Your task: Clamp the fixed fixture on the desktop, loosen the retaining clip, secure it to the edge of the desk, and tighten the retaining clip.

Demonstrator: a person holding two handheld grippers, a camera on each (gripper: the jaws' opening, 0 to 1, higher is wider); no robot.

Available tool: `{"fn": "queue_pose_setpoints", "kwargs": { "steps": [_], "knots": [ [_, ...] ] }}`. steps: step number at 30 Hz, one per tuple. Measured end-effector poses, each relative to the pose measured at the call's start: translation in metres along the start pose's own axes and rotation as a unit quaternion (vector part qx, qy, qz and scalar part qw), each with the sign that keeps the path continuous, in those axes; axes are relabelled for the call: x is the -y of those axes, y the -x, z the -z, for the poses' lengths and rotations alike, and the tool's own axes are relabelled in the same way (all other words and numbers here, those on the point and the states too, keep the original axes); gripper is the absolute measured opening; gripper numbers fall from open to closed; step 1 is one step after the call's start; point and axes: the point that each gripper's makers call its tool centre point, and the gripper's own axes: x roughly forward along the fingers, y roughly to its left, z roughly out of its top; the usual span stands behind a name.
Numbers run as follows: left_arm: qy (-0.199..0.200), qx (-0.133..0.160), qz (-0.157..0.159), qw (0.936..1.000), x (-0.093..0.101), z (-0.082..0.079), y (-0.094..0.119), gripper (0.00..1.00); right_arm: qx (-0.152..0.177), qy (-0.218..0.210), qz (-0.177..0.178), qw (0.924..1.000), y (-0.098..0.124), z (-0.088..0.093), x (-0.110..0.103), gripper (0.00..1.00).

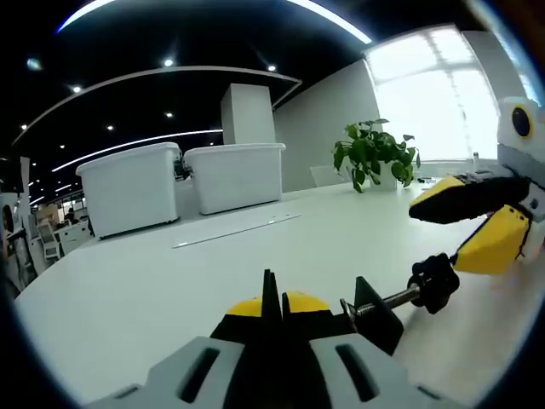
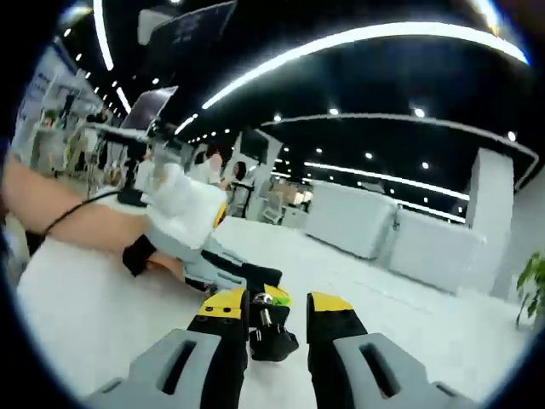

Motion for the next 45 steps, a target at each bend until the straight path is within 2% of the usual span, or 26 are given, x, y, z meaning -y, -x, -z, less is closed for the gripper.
{"fn": "queue_pose_setpoints", "kwargs": {
  "steps": [4, 8, 13, 22, 32, 38, 42, 45],
  "knots": [
    [-0.001, 0.000, 0.001, 1.0000, 0.001, 0.000, 0.001, 0.07, -0.015, -0.106, -0.002, 0.9943, -0.001, 0.010, 0.009, 0.22],
    [-0.001, 0.000, 0.001, 1.0000, 0.001, 0.000, 0.001, 0.07, -0.028, -0.149, -0.014, 0.9883, 0.000, 0.018, 0.003, 0.22],
    [-0.002, 0.001, 0.001, 1.0000, 0.001, 0.000, 0.001, 0.07, -0.037, -0.133, -0.012, 0.9903, -0.002, 0.023, 0.001, 0.22],
    [-0.003, 0.001, 0.002, 1.0000, 0.001, 0.000, 0.001, 0.07, -0.042, -0.153, -0.013, 0.9872, -0.002, 0.027, -0.001, 0.23],
    [-0.006, 0.003, 0.002, 1.0000, 0.001, -0.001, 0.001, 0.07, -0.043, -0.147, -0.014, 0.9881, -0.003, 0.027, -0.002, 0.22],
    [-0.005, 0.003, 0.000, 1.0000, 0.000, -0.001, 0.001, 0.07, -0.040, -0.122, -0.016, 0.9915, -0.003, 0.026, -0.004, 0.22],
    [-0.005, 0.003, -0.001, 1.0000, -0.001, -0.001, 0.001, 0.07, -0.036, -0.048, -0.015, 0.9981, -0.003, 0.024, -0.008, 0.22],
    [-0.007, 0.003, -0.004, 1.0000, -0.002, -0.001, 0.001, 0.07, -0.036, -0.029, -0.014, 0.9988, -0.003, 0.024, -0.010, 0.22]
  ]
}}
